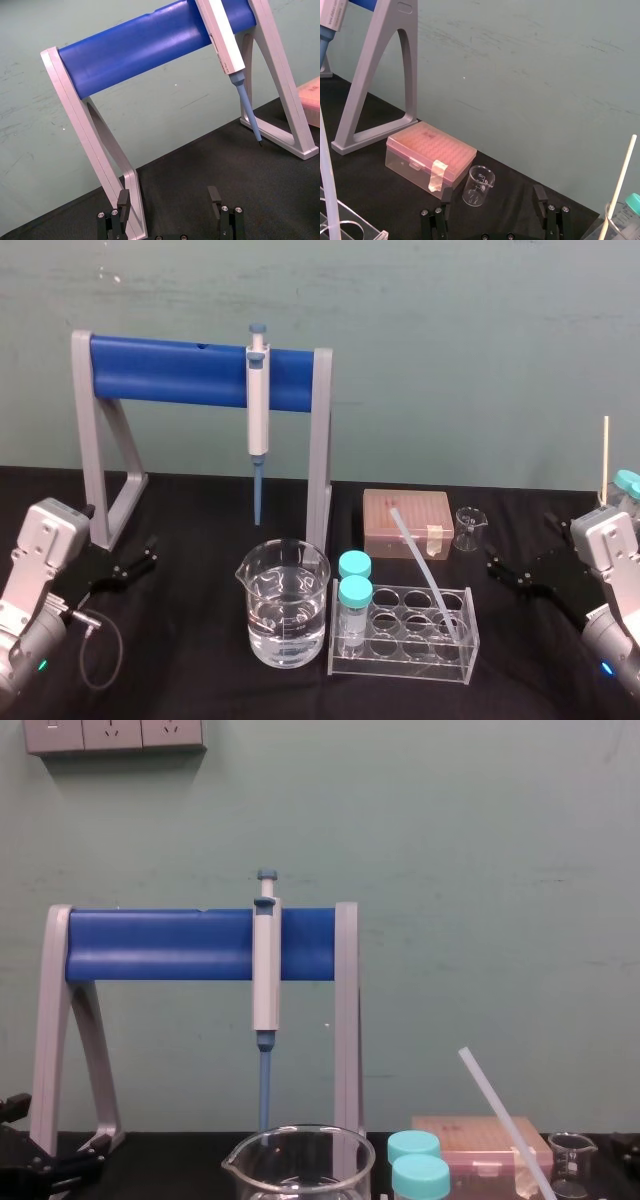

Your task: Pick up the stirring rod with one hand, then place it down.

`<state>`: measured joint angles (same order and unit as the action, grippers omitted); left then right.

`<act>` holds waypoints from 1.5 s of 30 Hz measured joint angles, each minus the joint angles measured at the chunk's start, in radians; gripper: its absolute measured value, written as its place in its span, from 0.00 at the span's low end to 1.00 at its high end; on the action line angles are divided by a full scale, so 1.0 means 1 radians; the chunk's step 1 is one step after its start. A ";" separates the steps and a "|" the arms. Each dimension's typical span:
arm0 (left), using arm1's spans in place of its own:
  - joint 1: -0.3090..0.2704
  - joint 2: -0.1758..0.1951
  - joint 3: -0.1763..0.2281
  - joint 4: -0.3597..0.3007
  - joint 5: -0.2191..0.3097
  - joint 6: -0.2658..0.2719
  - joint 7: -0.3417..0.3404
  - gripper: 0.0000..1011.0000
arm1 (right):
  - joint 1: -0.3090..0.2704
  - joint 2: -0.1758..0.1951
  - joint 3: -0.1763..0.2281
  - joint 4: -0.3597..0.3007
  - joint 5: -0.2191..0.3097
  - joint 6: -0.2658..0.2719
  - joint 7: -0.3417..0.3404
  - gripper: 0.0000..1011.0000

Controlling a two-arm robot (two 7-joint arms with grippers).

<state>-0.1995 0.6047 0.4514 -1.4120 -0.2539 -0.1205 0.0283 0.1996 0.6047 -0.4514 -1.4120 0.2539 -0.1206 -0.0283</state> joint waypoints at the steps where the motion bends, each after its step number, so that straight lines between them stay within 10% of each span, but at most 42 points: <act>1: 0.000 0.000 0.000 0.000 0.000 0.000 0.000 0.99 | 0.000 0.000 0.000 0.000 0.000 0.000 0.000 0.99; 45: 0.000 0.000 0.000 0.000 0.000 0.000 0.000 0.99 | 0.000 0.000 0.000 0.000 0.000 0.000 0.000 0.99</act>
<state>-0.1995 0.6047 0.4514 -1.4120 -0.2539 -0.1206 0.0283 0.1995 0.6046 -0.4514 -1.4119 0.2539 -0.1206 -0.0283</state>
